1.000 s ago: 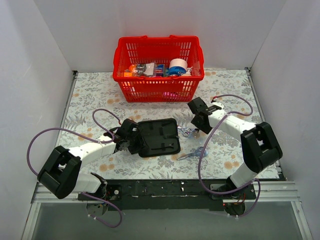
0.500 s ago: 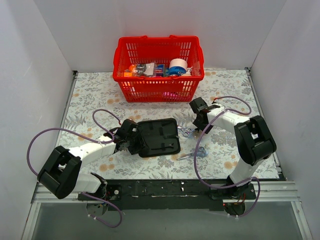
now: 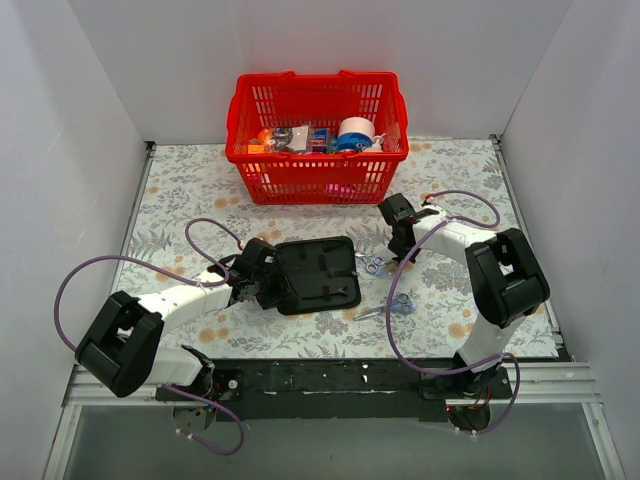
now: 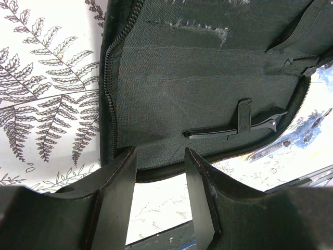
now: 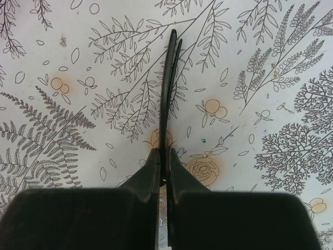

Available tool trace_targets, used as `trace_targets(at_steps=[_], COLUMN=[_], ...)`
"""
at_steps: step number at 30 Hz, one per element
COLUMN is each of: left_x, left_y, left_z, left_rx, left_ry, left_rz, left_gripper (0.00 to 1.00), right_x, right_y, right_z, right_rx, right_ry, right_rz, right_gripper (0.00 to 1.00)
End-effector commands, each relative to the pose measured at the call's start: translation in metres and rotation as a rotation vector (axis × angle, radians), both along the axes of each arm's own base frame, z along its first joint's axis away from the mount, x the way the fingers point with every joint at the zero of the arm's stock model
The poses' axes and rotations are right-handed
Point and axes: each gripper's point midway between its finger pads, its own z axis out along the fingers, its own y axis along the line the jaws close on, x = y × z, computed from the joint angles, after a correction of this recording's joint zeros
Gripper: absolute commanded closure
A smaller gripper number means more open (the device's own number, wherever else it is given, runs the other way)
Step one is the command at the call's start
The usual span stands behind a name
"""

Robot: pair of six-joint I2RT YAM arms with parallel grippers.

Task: Sort the hair-cutting tools
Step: Pick up the haircut tool at the center of the board.

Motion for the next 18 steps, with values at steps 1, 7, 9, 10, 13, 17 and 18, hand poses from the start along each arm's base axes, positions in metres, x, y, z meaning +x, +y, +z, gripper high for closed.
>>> trace_targets(at_steps=[1,7,9,10,13,17,18], left_x=[0.0,-0.004,-0.005,-0.005,-0.007,0.007,0.017], left_y=[0.001,0.004,0.002,0.0,-0.006,-0.016,-0.02], left_z=[0.0,-0.005,-0.005,-0.003,0.005,0.039,0.057], left_rx=[0.017,0.012,-0.02,-0.037,-0.115,-0.183,-0.195], left_ry=[0.005,0.035,0.054,0.059,0.073,-0.024,-0.062], left_rz=[-0.001,0.058,0.099,0.112,0.165,0.166,0.166], left_gripper=[0.59,0.6,0.61,0.62,0.64,0.64,0.64], right_x=[0.002,0.0,0.0,-0.001,-0.01,-0.025,-0.028], right_y=[0.002,-0.005,-0.005,-0.003,-0.001,0.001,0.005], right_z=[0.001,0.034,0.048,0.062,0.084,0.096,0.104], right_rx=[0.013,-0.019,-0.035,-0.033,-0.05,-0.06,-0.038], right_ry=[-0.013,-0.086,-0.113,-0.145,-0.188,-0.22,-0.247], right_rz=[-0.003,0.035,0.092,0.118,0.208,0.302,0.326], right_gripper=[0.99,0.99,0.99,0.99,0.99,0.99,0.99])
